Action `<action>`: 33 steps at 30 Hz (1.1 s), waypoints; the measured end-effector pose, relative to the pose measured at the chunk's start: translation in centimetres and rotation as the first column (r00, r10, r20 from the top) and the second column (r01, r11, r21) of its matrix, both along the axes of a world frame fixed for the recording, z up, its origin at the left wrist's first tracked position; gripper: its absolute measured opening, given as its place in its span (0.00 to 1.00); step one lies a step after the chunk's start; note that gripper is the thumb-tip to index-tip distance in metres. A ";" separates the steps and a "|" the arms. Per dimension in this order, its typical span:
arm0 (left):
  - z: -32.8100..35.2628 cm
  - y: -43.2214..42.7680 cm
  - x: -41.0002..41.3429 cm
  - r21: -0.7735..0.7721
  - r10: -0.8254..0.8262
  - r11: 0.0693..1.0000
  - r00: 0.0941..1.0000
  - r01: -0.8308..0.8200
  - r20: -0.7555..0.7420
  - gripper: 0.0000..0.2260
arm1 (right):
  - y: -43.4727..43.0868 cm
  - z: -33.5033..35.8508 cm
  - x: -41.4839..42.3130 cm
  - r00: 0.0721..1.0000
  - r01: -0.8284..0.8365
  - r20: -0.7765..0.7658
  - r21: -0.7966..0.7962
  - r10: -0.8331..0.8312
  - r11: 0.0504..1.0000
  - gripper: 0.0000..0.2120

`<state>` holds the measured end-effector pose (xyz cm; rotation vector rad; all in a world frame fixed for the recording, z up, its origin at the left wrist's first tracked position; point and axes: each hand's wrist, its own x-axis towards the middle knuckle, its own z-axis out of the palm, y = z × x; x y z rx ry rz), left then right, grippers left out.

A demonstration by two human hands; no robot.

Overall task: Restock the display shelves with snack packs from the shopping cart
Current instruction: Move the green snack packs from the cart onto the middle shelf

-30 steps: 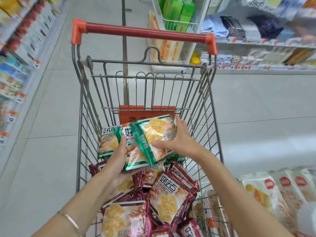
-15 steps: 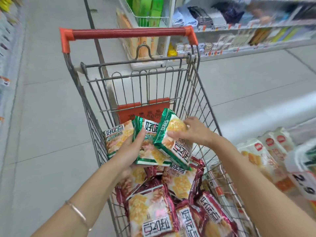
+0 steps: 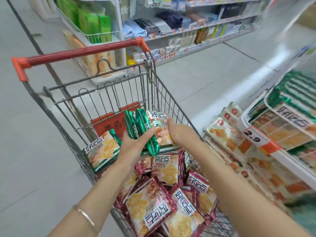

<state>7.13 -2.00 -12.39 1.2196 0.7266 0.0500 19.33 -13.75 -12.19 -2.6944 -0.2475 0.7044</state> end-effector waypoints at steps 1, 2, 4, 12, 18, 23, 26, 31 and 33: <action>0.3 -0.5 0.3 0.007 -0.036 0.999 0.999 0.036 0.010 0.58 | -0.9 0.3 0.1 1.000 0.011 0.020 0.007 -0.011 1.000 0.40; 0.6 -0.9 0.6 0.001 -0.066 0.998 0.998 0.066 0.014 0.54 | -2.1 0.9 0.2 0.999 0.034 0.003 0.071 -0.034 0.997 0.40; 1.4 -1.6 1.2 -0.116 -0.121 0.985 0.991 0.127 0.055 0.48 | -4.8 2.8 0.4 0.975 0.171 -0.195 0.343 -0.108 0.923 0.34; 9.6 -8.9 9.0 0.107 -0.404 0.914 0.903 0.392 0.144 0.09 | -15.8 9.7 1.3 0.906 0.422 -0.356 0.775 -0.227 0.470 0.24; 15.4 -19.7 14.5 0.542 -0.826 0.555 0.496 0.632 0.268 0.12 | -27.0 13.8 1.8 0.761 0.284 0.096 0.840 -0.642 0.462 0.38; 16.1 -29.4 19.3 0.609 -0.854 0.517 0.411 0.601 0.320 0.18 | -36.8 15.6 2.0 0.596 0.136 0.405 0.800 -0.693 0.584 0.06; 15.5 -35.0 21.7 0.576 -0.840 0.539 0.442 0.615 0.314 0.29 | -41.5 15.2 2.8 0.522 0.201 0.467 0.745 -0.714 0.635 0.20; 12.8 -40.9 23.4 0.640 -0.771 0.607 0.543 0.471 0.333 0.53 | -45.5 13.0 3.9 0.587 0.400 0.378 0.634 -0.716 0.662 0.54; 11.6 -41.4 24.3 0.646 -0.743 0.645 0.531 0.407 0.408 0.55 | -45.1 12.1 3.9 0.596 0.305 0.494 0.589 -0.632 0.748 0.59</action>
